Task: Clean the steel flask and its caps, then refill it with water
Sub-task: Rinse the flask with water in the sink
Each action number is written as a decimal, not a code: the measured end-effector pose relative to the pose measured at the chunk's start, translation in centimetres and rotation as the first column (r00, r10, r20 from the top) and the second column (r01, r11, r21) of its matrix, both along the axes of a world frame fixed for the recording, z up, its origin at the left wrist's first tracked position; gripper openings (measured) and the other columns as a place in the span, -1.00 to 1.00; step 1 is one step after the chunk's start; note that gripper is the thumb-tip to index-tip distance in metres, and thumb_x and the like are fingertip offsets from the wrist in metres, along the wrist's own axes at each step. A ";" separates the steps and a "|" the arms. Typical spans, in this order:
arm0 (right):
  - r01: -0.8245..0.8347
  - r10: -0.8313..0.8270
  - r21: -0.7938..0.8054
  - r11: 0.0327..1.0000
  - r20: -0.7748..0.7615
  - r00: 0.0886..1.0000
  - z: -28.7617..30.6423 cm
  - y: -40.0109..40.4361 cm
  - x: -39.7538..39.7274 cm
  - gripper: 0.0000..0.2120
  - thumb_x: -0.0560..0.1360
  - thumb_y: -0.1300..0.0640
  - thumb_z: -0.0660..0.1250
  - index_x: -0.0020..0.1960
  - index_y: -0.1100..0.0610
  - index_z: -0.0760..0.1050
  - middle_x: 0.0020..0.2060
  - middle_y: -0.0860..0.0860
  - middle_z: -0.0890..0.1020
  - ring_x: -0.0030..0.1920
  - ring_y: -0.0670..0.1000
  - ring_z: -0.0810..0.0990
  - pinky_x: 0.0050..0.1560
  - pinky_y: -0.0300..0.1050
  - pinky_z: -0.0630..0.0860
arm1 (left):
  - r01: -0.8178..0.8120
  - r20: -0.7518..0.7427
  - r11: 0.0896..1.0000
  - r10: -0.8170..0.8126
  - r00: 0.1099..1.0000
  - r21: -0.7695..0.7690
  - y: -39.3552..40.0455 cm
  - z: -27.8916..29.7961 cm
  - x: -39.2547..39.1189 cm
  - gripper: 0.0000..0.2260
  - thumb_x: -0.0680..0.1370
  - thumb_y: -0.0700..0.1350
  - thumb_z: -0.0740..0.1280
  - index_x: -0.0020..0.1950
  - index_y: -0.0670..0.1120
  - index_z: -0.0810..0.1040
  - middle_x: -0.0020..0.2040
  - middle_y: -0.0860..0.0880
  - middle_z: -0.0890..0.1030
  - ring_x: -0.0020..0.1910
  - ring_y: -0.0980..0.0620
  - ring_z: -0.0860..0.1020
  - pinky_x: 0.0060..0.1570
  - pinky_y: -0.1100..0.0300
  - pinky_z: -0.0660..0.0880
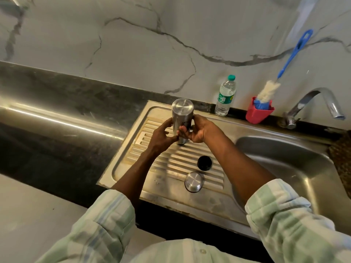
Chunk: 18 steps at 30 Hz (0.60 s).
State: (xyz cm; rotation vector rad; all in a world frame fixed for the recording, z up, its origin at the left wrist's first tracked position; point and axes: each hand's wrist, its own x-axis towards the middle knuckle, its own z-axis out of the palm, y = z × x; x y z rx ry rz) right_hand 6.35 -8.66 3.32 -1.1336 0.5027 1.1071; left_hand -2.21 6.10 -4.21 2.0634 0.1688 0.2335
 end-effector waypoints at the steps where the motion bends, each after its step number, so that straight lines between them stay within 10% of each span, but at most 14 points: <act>1: -0.024 0.025 -0.031 0.999 0.030 0.999 0.1 0.0 -0.1 -0.42 0.54 -0.14 0.30 0.34 0.30 0.36 -0.17 0.32 0.58 -0.45 0.11 0.63 -0.57 -0.18 0.54 | 0.012 0.000 1.000 -0.012 1.000 -0.019 0.0 -0.1 0.2 -0.33 0.43 -0.07 0.55 0.49 -0.05 0.38 0.34 -0.02 0.53 0.28 0.09 0.49 0.16 0.18 0.50; 6: -0.113 0.211 -0.309 0.944 0.305 0.929 -0.4 -0.3 -0.3 -0.48 0.57 -0.31 0.11 0.16 0.10 0.48 -0.35 0.09 0.50 -0.56 -0.07 0.37 -0.60 -0.31 0.28 | 0.011 0.001 0.998 -0.011 1.000 -0.064 0.7 -0.4 0.7 -0.29 0.40 -0.04 0.57 0.50 -0.05 0.39 0.33 -0.02 0.56 0.29 0.09 0.51 0.16 0.12 0.54; 18: 0.106 0.114 -0.318 0.942 0.601 0.791 -3.5 -1.5 -0.4 -0.66 0.60 -0.07 0.24 0.19 0.16 0.54 -0.15 0.05 0.55 -0.19 -0.02 0.48 -0.23 -0.14 0.42 | 0.048 0.008 0.997 -0.047 0.999 -0.060 0.5 -0.8 0.3 -0.31 0.41 -0.10 0.56 0.48 -0.04 0.37 0.33 0.00 0.54 0.29 0.10 0.49 0.20 0.11 0.51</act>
